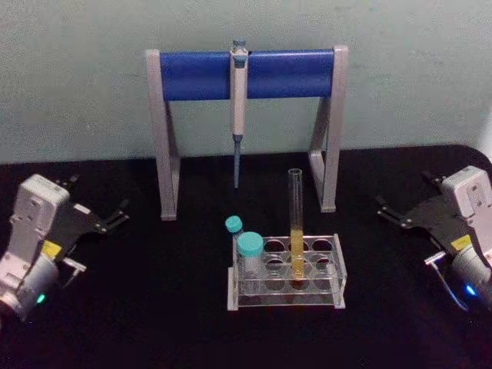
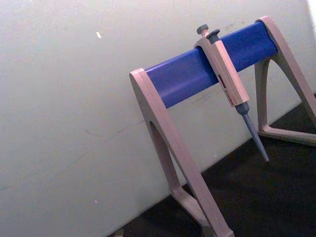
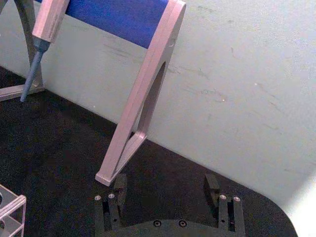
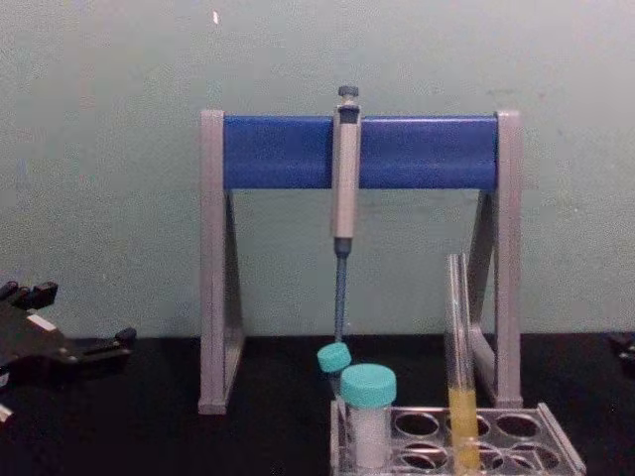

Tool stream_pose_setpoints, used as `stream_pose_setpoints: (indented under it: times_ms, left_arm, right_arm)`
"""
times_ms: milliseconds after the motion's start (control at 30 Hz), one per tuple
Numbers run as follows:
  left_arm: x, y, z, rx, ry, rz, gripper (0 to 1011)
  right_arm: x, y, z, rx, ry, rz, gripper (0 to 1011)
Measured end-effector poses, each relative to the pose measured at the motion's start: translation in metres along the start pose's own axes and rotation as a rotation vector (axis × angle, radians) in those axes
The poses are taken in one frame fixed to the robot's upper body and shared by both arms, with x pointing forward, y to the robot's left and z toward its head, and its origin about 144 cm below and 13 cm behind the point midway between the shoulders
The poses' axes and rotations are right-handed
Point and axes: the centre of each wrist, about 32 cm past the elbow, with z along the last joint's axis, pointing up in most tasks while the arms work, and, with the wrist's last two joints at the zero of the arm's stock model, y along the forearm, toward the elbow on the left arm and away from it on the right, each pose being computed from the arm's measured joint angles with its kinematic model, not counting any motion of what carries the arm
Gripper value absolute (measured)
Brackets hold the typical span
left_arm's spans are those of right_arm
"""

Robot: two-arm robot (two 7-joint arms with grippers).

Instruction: Pick up the test tube from the test tube rack, shake it, then place it back into the test tube rack.

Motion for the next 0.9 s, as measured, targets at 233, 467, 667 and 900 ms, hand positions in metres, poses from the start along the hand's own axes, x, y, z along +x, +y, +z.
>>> stream_pose_setpoints:
  times_ms: [233,467,667,900]
  left_arm:
    - [0.0,0.0,0.0,0.0,0.0,0.0,1010]
    - [0.0,0.0,0.0,0.0,0.0,0.0,1010]
    - [0.0,0.0,0.0,0.0,0.0,0.0,1010]
    - [0.0,0.0,0.0,0.0,0.0,0.0,1009]
  right_arm:
    - [0.0,0.0,0.0,0.0,0.0,0.0,1000]
    - [0.0,0.0,0.0,0.0,0.0,0.0,1000]
    - [-0.001,-0.0002,0.0013,0.006,0.006,0.007,1000]
    - [-0.0055,-0.0016,0.0059,0.014,0.035,0.036,1000]
